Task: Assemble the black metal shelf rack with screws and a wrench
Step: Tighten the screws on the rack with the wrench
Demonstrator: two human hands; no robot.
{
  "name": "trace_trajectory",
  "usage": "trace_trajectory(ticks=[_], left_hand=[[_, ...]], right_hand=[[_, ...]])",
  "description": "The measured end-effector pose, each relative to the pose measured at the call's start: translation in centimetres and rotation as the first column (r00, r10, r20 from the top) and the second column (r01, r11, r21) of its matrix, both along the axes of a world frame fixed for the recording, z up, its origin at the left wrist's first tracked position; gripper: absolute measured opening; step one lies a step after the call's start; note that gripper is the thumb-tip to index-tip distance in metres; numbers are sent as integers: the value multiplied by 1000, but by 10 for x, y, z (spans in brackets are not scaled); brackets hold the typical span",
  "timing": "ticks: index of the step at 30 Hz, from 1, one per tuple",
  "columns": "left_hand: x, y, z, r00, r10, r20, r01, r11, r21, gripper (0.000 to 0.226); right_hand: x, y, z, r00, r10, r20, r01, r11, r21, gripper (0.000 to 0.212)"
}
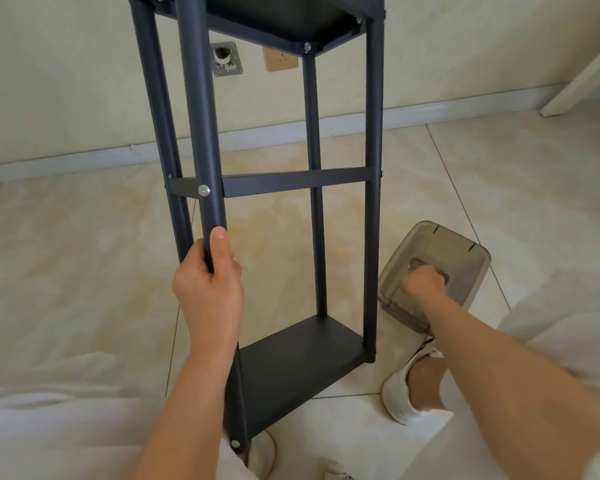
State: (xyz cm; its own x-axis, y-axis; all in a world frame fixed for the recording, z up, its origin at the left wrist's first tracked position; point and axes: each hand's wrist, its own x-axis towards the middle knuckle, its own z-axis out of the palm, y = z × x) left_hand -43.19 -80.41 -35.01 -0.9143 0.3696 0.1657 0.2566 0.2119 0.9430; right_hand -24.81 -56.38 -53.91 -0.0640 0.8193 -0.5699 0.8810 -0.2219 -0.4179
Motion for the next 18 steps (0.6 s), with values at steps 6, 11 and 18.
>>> trace_trajectory(ticks=[6,11,18], left_hand=[[0,-1,1,1000,-2,-12,1,1000,-9,62],[1,-1,1,1000,-6,-30,5,1000,-22,59],[-1,0,-4,999,-13,-48,12,1000,-22,57]], right_hand=[[1,-3,-10,989,95,112,-81,989,-123,20],[5,-8,-15,977,146,153,-128,984,-121,18],[-4,0,1,998,47,35,-47,999,-9,14]])
